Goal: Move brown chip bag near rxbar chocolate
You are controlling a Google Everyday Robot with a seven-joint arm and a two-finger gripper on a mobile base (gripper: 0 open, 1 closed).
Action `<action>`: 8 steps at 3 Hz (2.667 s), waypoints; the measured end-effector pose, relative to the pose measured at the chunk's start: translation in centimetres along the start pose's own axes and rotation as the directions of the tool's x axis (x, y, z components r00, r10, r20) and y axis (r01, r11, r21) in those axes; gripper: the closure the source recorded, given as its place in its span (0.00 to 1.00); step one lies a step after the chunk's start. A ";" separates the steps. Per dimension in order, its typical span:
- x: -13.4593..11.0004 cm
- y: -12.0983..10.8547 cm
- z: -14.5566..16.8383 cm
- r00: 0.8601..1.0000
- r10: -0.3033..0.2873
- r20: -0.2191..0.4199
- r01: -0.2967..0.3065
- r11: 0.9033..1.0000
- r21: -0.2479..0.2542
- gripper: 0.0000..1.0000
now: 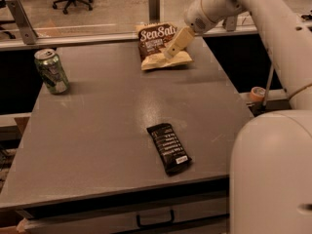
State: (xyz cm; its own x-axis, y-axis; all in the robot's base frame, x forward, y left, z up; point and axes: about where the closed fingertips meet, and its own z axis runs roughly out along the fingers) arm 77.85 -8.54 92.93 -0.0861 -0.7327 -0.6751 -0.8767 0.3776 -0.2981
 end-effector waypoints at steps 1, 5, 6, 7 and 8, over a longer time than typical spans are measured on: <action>1.3 -1.6 2.9 0.994 0.111 -0.018 -0.111 0.994 0.024 0.00; 6.4 1.0 5.7 0.914 0.357 -0.192 -0.369 0.929 -0.029 0.63; 3.8 1.9 1.4 0.953 0.272 -0.133 -0.281 0.958 -0.054 0.86; 1.2 5.1 -3.7 0.987 0.133 -0.087 -0.142 0.984 -0.105 1.00; 2.5 8.8 -6.0 0.993 0.021 -0.118 -0.044 0.981 -0.190 1.00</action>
Offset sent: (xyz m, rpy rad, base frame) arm 0.0317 -0.0112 -0.0863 0.0139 0.2618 -0.3243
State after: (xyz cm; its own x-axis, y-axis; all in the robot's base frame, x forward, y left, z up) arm 67.03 -10.42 92.69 -0.1601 -0.7860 -0.5971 -0.9459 0.2951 -0.1349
